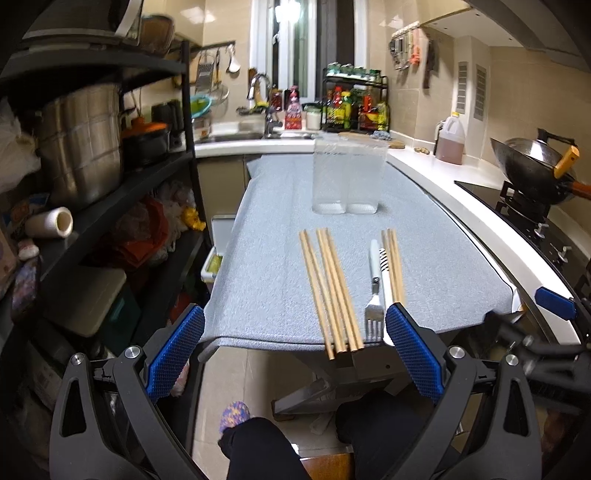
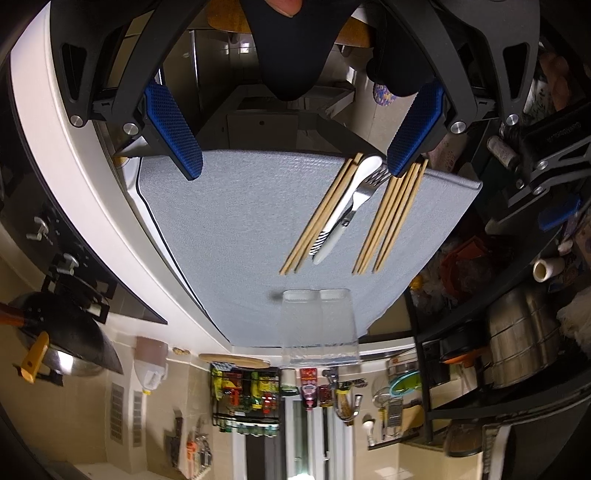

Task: Organize utensils
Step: 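Close the right tool on one wooden chopstick while the left tool grasps another chopstick, then lift both chopsticks upright over the clear container and open both tools to drop them, then move both open tools back down toward the remaining chopsticks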

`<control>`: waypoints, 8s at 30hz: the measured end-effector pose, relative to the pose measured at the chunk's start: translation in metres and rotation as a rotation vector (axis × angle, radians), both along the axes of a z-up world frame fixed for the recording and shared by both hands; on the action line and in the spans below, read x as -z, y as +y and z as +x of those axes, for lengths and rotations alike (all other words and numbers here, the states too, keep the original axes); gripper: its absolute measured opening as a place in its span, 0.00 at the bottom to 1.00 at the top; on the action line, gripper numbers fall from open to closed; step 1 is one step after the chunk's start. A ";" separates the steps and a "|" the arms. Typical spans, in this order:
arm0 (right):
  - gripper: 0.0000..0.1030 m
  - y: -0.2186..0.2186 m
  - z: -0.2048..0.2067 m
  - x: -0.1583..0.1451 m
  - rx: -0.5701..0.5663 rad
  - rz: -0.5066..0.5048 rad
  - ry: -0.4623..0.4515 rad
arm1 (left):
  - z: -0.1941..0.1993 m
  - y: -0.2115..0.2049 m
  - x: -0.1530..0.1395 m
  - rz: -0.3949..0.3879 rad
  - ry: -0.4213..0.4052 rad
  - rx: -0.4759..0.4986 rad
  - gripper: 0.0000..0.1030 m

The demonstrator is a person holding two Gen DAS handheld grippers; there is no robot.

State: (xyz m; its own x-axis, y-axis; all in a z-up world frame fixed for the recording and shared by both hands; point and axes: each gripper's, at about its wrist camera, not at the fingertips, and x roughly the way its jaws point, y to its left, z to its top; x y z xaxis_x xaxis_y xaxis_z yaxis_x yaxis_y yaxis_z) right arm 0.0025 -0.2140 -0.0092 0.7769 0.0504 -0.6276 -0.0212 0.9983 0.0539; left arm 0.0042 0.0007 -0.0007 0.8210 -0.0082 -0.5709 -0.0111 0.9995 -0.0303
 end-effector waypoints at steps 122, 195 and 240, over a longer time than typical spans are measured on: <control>0.06 -0.005 0.101 -0.022 -0.101 -0.003 -0.274 | 0.093 0.005 -0.013 -0.051 -0.155 0.146 0.06; 0.55 0.010 0.292 -0.122 -0.076 0.040 -0.303 | 0.308 -0.014 -0.120 -0.081 -0.146 0.166 0.91; 0.81 0.027 0.019 -0.019 -0.080 0.045 -0.128 | 0.029 0.015 -0.004 -0.072 -0.012 -0.005 0.91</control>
